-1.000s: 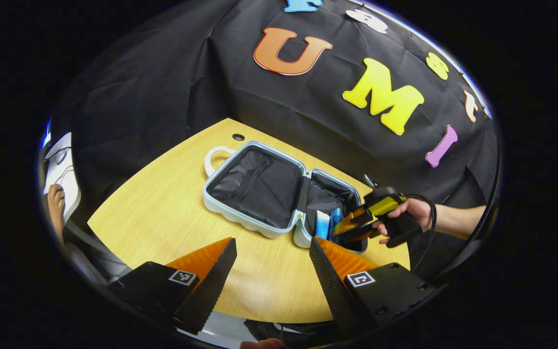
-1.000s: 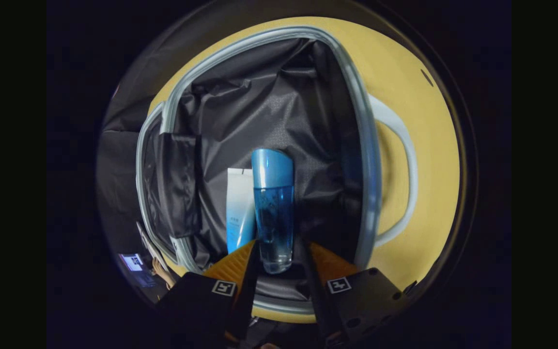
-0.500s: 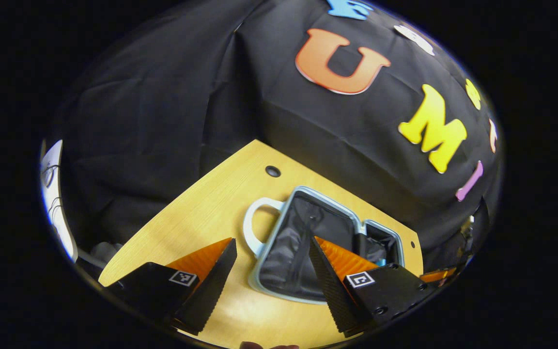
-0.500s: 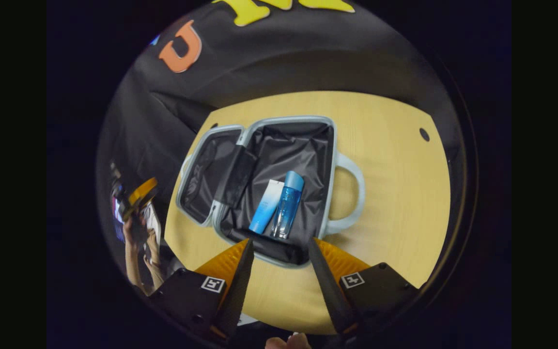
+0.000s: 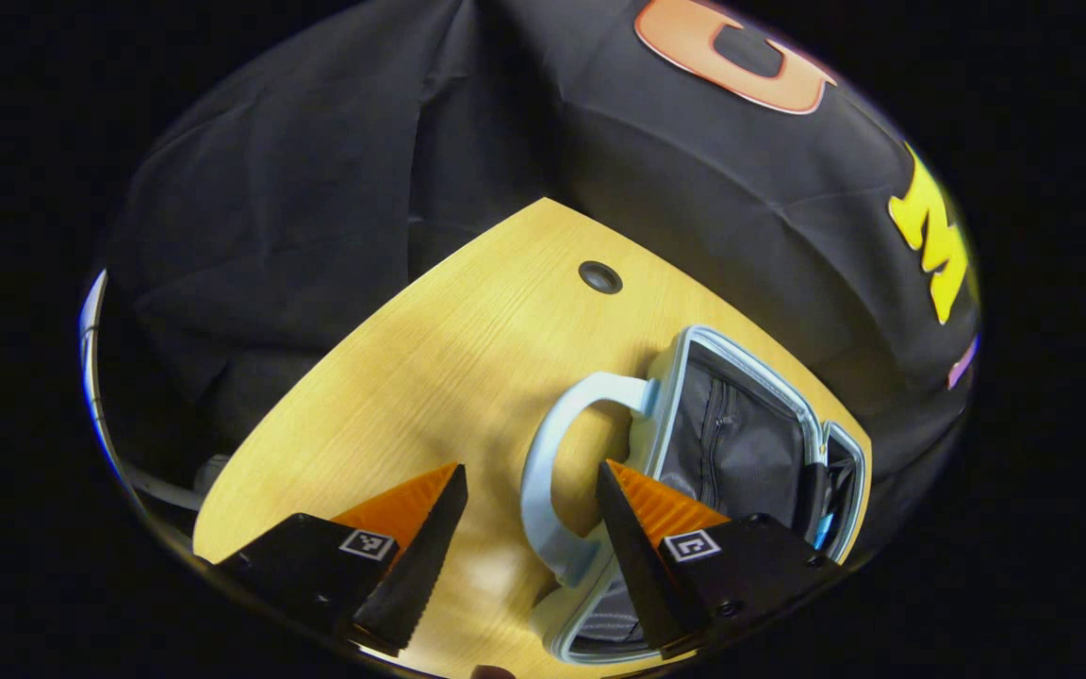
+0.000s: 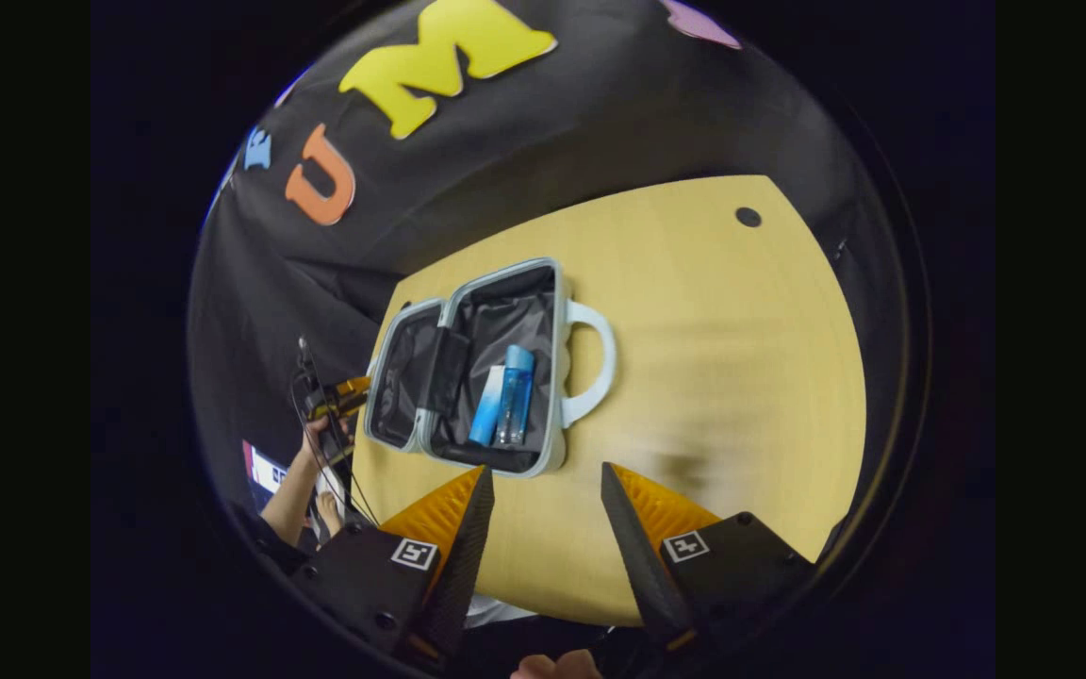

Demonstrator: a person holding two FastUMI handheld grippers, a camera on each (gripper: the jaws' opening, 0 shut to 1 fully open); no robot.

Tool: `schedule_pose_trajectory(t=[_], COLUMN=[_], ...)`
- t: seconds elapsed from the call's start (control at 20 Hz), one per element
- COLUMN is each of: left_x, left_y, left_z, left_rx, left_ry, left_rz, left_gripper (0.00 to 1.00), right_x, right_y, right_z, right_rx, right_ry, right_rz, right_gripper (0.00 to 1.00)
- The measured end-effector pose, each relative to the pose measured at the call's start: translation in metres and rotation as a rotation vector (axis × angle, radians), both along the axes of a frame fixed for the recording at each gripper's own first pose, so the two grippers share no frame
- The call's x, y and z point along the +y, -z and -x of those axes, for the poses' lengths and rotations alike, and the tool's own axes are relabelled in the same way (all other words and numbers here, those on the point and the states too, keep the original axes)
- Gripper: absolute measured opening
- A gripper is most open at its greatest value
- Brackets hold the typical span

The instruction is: First open the suitcase, pack the skin care products into it, and then close the suitcase.

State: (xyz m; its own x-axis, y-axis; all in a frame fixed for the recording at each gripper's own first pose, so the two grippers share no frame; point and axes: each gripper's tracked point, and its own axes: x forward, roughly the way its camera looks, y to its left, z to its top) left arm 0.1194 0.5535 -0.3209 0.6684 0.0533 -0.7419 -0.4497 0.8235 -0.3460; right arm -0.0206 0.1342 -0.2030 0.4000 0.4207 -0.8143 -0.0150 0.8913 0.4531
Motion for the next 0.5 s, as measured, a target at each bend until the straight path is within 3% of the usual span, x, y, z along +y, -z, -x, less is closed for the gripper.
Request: schedule_pose_trajectory(t=[0.05,0.1,0.15,0.2,0.25,0.4,0.5], left_x=[-0.001,-0.001,-0.002,-0.002,0.001,0.003,-0.003], left_y=[0.003,0.008,0.010,0.012,0.014,0.013,0.004], left_z=[-0.002,-0.004,-0.004,-0.006,-0.008,-0.007,-0.007], left_rx=[0.002,0.011,0.027,0.039,0.056,0.108,0.110], left_ry=[-0.010,-0.013,-0.010,-0.007,-0.010,-0.059,-0.058], left_rz=[0.013,0.019,0.019,0.010,-0.012,-0.068,-0.116], left_gripper=[0.81,0.78,0.69,0.70,0.42,0.20,0.17], right_x=[-0.006,-0.010,-0.011,-0.011,-0.013,-0.009,-0.008], right_y=[-0.004,-0.007,-0.010,-0.013,-0.017,-0.023,-0.027], right_z=[0.001,0.001,0.000,0.001,0.001,0.005,0.011], right_rx=[-0.003,-0.011,-0.019,-0.031,-0.044,-0.086,-0.113], right_ry=[0.014,0.019,0.021,0.016,0.011,-0.024,-0.053], right_rz=[-0.010,-0.018,-0.026,-0.034,-0.039,-0.037,-0.041], right_gripper=[0.69,0.69,0.69,0.69,0.69,0.69,0.69])
